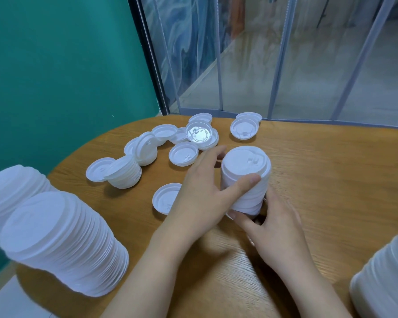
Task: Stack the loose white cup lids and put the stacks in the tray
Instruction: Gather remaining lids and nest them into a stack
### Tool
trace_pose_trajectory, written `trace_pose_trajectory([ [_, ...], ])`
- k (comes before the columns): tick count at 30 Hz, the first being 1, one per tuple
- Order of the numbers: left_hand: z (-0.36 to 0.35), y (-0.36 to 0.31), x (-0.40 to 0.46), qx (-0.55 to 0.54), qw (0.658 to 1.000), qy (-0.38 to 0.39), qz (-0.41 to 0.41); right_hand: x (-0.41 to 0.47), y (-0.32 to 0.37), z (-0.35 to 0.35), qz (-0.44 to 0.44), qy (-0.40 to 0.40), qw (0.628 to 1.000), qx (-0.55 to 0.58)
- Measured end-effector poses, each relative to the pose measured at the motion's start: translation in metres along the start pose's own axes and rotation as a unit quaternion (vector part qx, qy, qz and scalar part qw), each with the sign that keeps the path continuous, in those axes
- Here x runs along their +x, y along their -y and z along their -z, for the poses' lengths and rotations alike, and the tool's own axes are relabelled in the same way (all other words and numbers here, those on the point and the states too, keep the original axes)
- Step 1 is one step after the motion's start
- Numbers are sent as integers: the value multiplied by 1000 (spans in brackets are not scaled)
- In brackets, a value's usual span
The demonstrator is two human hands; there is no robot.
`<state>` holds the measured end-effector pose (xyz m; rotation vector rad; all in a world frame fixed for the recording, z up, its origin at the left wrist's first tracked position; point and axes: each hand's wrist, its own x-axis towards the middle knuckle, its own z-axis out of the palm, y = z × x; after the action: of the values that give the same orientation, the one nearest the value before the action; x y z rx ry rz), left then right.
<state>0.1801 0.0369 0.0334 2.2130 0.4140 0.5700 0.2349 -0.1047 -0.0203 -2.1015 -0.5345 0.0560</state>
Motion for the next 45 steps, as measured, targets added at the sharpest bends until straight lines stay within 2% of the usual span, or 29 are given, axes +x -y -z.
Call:
trace_pose_trajectory([
  [3, 12, 15, -12, 21, 999, -45, 9, 0, 0, 0, -3, 4, 1000, -10],
  [6, 23, 37, -27, 124, 987, -94, 49, -1, 1, 1, -6, 10, 1000, -7],
  [10, 31, 56, -39, 252, 957, -64, 125, -2, 3, 3, -8, 16, 1000, -3],
  [17, 31, 64, -42, 295, 943, -43, 146, -1, 3, 2, -16, 17, 1000, -5],
  [24, 31, 73, -40, 252, 955, -57, 146, 0, 2, 2, -11, 19, 1000, 2],
  [29, 34, 65, -38, 62, 984, -115, 118, -1, 2, 1, -5, 32, 999, 2],
  [34, 27, 56, -37, -104, 981, -69, 148, -1, 1, 2, -1, 34, 999, 8],
  [36, 26, 58, -37, -83, 982, -55, 160, -1, 1, 2, -1, 37, 999, 9],
  [40, 28, 64, -38, 42, 988, -44, 140, 0, 0, 1, -3, 37, 999, 9],
  [45, 30, 69, -41, 82, 985, 42, 147, 1, -1, 0, -7, 31, 999, 2],
])
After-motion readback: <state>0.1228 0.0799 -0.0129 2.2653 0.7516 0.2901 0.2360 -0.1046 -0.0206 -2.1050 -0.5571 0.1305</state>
